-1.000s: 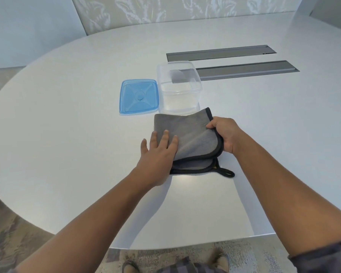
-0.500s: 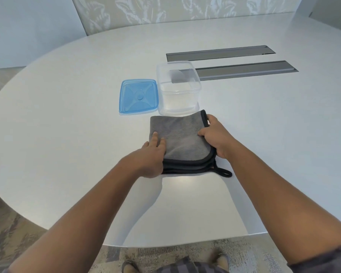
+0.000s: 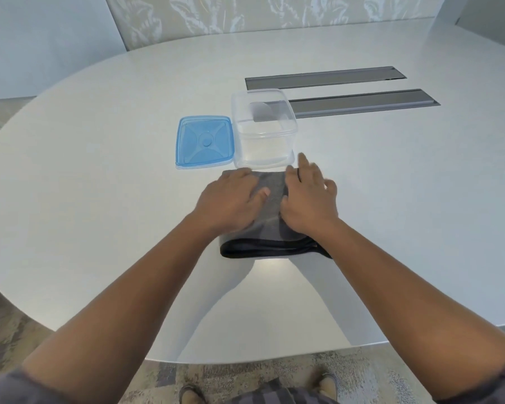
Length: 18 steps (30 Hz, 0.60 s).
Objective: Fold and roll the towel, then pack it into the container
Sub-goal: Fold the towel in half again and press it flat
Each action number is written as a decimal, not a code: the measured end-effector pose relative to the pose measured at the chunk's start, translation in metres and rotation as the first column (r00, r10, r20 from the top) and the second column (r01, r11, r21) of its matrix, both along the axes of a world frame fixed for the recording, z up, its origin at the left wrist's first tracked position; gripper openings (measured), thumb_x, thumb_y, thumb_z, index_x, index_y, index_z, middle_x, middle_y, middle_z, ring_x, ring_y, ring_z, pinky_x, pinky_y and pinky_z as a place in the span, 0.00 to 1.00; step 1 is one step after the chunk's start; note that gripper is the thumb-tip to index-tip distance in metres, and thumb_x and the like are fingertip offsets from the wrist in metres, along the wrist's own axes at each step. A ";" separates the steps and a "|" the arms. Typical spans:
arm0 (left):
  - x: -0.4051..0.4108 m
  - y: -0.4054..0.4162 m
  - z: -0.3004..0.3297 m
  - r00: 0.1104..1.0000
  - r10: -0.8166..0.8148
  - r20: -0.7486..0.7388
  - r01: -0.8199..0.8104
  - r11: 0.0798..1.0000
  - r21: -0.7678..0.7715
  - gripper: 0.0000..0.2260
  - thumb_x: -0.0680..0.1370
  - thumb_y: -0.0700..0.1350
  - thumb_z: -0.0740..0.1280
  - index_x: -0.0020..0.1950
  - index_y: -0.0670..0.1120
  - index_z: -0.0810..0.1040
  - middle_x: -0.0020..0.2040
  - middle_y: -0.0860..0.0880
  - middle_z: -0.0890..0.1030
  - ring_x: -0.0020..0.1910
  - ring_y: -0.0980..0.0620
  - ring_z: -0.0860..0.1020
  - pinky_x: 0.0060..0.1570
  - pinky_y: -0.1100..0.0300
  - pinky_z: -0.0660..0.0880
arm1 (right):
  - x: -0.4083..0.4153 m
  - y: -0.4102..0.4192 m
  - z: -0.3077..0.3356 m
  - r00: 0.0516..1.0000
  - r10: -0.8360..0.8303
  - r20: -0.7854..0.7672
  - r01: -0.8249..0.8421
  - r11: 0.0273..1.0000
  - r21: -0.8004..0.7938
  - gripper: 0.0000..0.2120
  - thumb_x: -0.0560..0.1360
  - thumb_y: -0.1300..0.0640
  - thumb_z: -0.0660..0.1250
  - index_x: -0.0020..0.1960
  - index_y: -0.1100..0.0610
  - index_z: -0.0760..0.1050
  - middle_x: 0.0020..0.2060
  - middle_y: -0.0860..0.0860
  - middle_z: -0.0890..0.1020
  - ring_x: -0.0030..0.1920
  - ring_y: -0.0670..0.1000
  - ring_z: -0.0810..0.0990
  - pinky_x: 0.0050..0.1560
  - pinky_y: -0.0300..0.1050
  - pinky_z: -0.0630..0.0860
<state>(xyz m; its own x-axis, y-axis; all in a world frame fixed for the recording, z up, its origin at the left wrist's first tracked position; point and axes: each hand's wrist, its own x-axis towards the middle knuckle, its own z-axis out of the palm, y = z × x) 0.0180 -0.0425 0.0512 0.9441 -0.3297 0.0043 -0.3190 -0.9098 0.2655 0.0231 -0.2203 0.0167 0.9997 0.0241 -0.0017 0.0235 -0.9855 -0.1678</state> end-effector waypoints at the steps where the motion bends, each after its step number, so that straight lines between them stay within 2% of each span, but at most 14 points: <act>1: 0.004 -0.006 -0.008 0.998 -0.016 0.068 0.019 0.998 -0.054 0.23 0.85 0.57 0.52 0.76 0.48 0.70 0.80 0.47 0.66 0.79 0.45 0.62 0.75 0.49 0.60 | -0.001 0.004 -0.003 0.998 0.055 0.011 -0.055 0.998 0.004 0.32 0.82 0.53 0.55 0.83 0.55 0.51 0.84 0.53 0.45 0.83 0.58 0.46 0.78 0.62 0.52; 3: 0.010 -0.014 -0.028 0.995 -0.051 0.091 0.055 0.998 -0.043 0.23 0.86 0.52 0.52 0.80 0.46 0.64 0.81 0.45 0.63 0.81 0.44 0.58 0.78 0.50 0.53 | -0.003 0.010 -0.013 0.991 0.131 -0.006 -0.131 0.991 0.021 0.30 0.83 0.51 0.51 0.84 0.56 0.51 0.84 0.54 0.49 0.83 0.57 0.45 0.80 0.59 0.47; 4: 0.011 -0.016 -0.039 0.997 -0.051 0.061 0.051 0.999 0.000 0.24 0.86 0.53 0.50 0.82 0.47 0.61 0.82 0.45 0.60 0.82 0.44 0.55 0.79 0.50 0.50 | -0.003 0.011 -0.018 0.990 0.140 -0.020 -0.139 0.990 0.025 0.30 0.84 0.50 0.49 0.84 0.57 0.51 0.84 0.54 0.51 0.83 0.56 0.46 0.80 0.58 0.47; 7: 0.011 -0.011 -0.065 1.000 -0.010 -0.021 0.012 0.995 0.100 0.28 0.85 0.61 0.43 0.84 0.53 0.53 0.84 0.48 0.51 0.83 0.43 0.45 0.80 0.47 0.42 | -0.002 0.007 -0.029 0.991 0.124 -0.046 -0.123 0.992 0.014 0.30 0.85 0.47 0.45 0.84 0.57 0.50 0.84 0.54 0.51 0.84 0.55 0.47 0.81 0.56 0.46; 11: 0.009 -0.002 -0.071 1.000 -0.022 0.009 0.021 0.992 0.128 0.34 0.79 0.69 0.35 0.83 0.60 0.49 0.85 0.49 0.48 0.83 0.42 0.42 0.79 0.42 0.42 | -0.002 0.004 -0.032 0.990 0.132 -0.050 -0.132 0.991 -0.002 0.32 0.84 0.43 0.47 0.84 0.54 0.47 0.84 0.55 0.48 0.84 0.54 0.44 0.81 0.58 0.45; 14: 0.004 0.006 -0.068 0.998 -0.054 -0.028 0.057 0.992 0.108 0.39 0.74 0.77 0.37 0.83 0.63 0.47 0.85 0.50 0.44 0.82 0.42 0.37 0.78 0.38 0.40 | -0.002 0.001 -0.032 0.986 0.146 -0.086 -0.148 0.989 -0.016 0.39 0.79 0.30 0.45 0.84 0.48 0.43 0.84 0.54 0.44 0.83 0.54 0.39 0.80 0.62 0.42; 18: 0.005 0.009 -0.064 0.992 -0.068 -0.109 0.087 0.981 0.173 0.53 0.61 0.87 0.44 0.82 0.64 0.39 0.84 0.49 0.36 0.80 0.41 0.29 0.77 0.34 0.39 | -0.003 -0.002 -0.029 0.975 0.176 -0.136 -0.181 0.983 -0.027 0.52 0.67 0.17 0.43 0.84 0.42 0.40 0.84 0.53 0.40 0.82 0.54 0.34 0.78 0.66 0.37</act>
